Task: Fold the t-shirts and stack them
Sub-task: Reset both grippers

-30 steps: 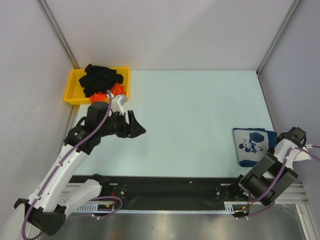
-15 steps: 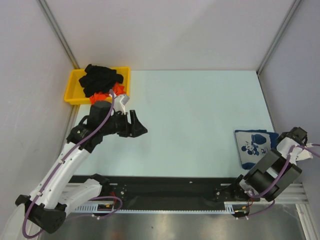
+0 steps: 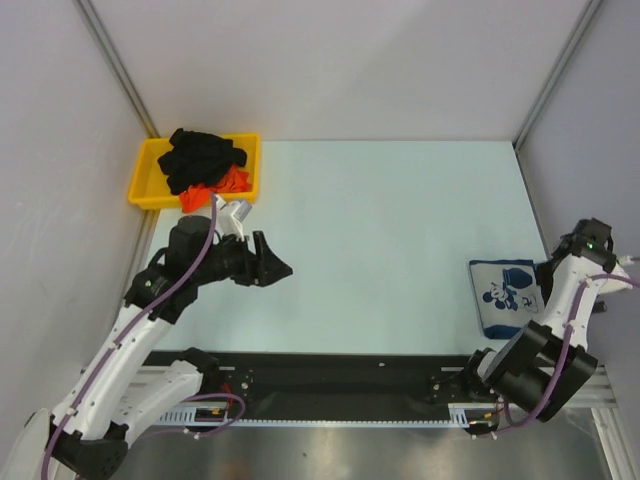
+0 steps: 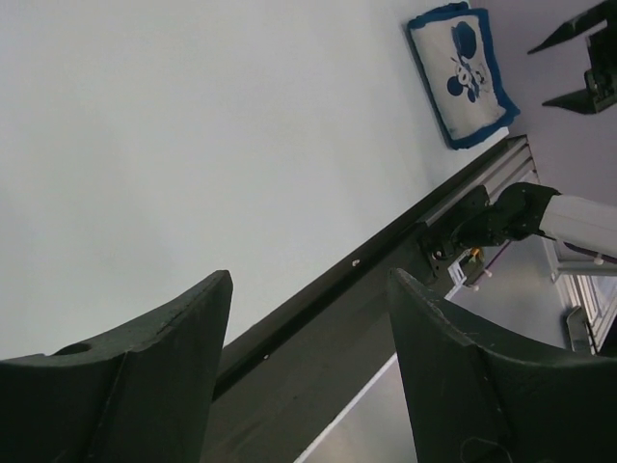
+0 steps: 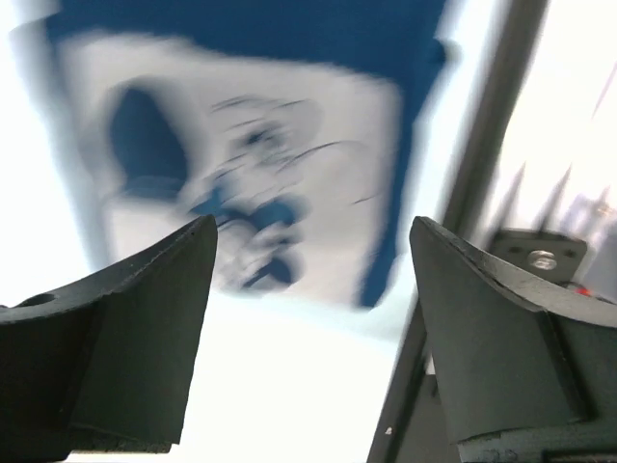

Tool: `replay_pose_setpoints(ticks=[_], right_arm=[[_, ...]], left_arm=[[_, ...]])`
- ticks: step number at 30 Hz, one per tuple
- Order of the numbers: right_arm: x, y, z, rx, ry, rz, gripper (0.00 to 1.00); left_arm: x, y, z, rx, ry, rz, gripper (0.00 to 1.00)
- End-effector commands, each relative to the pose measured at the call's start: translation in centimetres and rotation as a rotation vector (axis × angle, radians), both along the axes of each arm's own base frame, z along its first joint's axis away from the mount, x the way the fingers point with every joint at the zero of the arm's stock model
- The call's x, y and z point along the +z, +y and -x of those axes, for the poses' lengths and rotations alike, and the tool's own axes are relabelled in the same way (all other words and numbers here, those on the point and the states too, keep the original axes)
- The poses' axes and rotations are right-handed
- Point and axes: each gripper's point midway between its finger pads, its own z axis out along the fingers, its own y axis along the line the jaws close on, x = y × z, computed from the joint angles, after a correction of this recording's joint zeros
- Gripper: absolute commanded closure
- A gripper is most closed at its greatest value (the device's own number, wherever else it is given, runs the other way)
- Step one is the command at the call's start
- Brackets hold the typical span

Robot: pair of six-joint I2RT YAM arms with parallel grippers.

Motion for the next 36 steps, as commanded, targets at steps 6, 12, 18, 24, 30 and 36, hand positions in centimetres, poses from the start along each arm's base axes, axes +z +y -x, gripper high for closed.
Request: replay_pose_setpoints(ticks=[6,12,18,24,30,36], right_arm=[[8.8,9.7,-11.2,0.421,-0.438,0.008,0.29],[11.3,25.8,-13.7,0.895,-0.828,-0.291,0.22],[8.0,35.6,-7.6,1.143,-0.93,-0.524,0.04],[4.8,38.1,-0.5,1.146,-1.054,-0.743,0.0],[1.2,36.6,2.3,1.143,-1.031,-0.763,0.0],[-4.3,37.6,4.1,1.166,-0.914,-0.877,0.0]], left_arm=[[-0.5,0.5,2.8,0.01,0.021,0.082,0.28],[-0.3,0.4,4.8,0.004,0.029,0.196,0.26],[-0.6,-0.1,5.9,0.039,0.046,0.385,0.2],[-2.4,0.0,6.5,0.099,0.063,0.63,0.12],[-6.1,-1.2,6.7,0.058,0.196,0.766,0.12],[-6.1,-1.5,6.3,-0.007,0.19,0.991,0.12]])
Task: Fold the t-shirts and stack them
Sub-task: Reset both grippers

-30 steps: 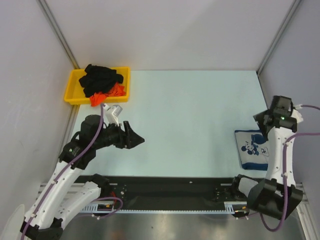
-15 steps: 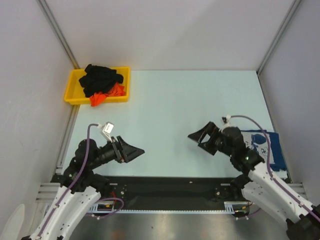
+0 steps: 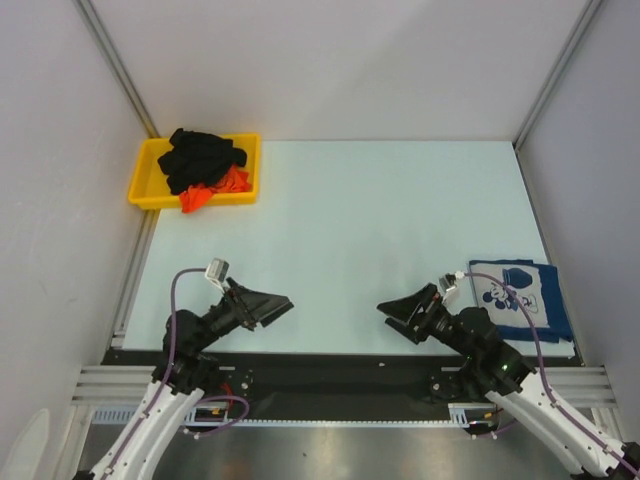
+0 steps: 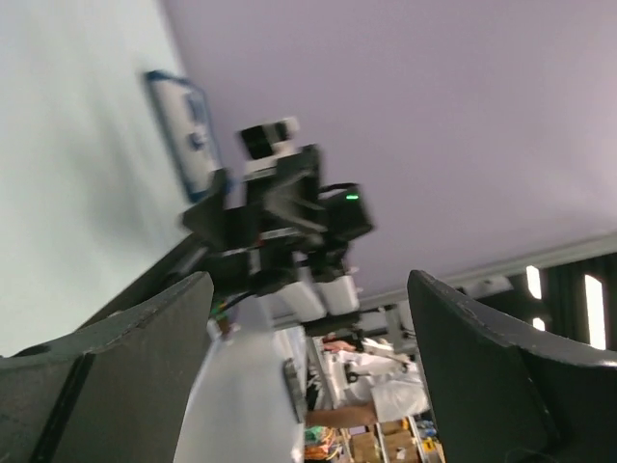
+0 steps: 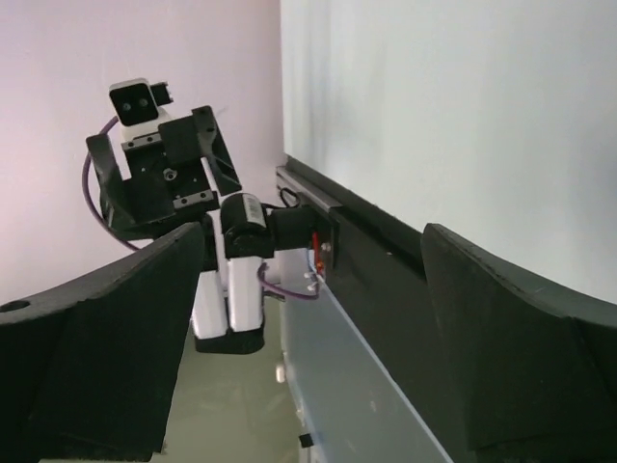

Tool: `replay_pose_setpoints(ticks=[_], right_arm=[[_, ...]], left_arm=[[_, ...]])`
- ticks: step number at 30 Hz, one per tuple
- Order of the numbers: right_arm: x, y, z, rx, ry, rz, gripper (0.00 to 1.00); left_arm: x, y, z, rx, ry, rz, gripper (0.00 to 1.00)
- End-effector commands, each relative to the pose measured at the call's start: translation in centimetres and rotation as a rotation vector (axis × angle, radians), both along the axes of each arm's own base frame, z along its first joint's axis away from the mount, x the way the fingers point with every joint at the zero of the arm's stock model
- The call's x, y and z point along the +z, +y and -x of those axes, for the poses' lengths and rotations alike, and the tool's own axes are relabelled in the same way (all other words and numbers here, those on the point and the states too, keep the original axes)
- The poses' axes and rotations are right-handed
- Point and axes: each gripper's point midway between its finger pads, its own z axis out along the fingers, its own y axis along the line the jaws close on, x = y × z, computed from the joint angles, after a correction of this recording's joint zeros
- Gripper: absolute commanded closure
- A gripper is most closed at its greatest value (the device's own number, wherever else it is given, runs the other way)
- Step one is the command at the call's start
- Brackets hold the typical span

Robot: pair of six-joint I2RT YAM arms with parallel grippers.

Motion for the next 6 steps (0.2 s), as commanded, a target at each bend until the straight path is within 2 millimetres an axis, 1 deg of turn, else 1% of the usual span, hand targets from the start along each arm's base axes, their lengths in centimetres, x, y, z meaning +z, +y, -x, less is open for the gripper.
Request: replay_pose_setpoints(ticks=[1,2,3,4,6], right_arm=[[-5.8,0.8,1.4,0.07,0.124,0.023,0.0],[-6.2,0.8,1.4,0.069,0.133,0.023,0.0],[-6.1,0.8,1.2,0.066,0.124,0.026,0.0],[-5.5,1.0,1.3,0.08,0.095,0.011,0.0],[-4.5,1.4,1.3,0.112,0.035,-0.005,0.0]], left_arm=[[-0.1,-0.1,0.6,-0.053,-0.086,0.196,0.12],[-0.5,-0.2,0.5,-0.05,-0.089,0.184,0.11],[-0.5,-0.2,0.5,-0.046,-0.116,0.171,0.1],[-0.5,-0.1,0.3,-0.035,-0.117,0.171,0.1],[0.3,0.1,0.4,-0.031,-0.138,0.199,0.09]])
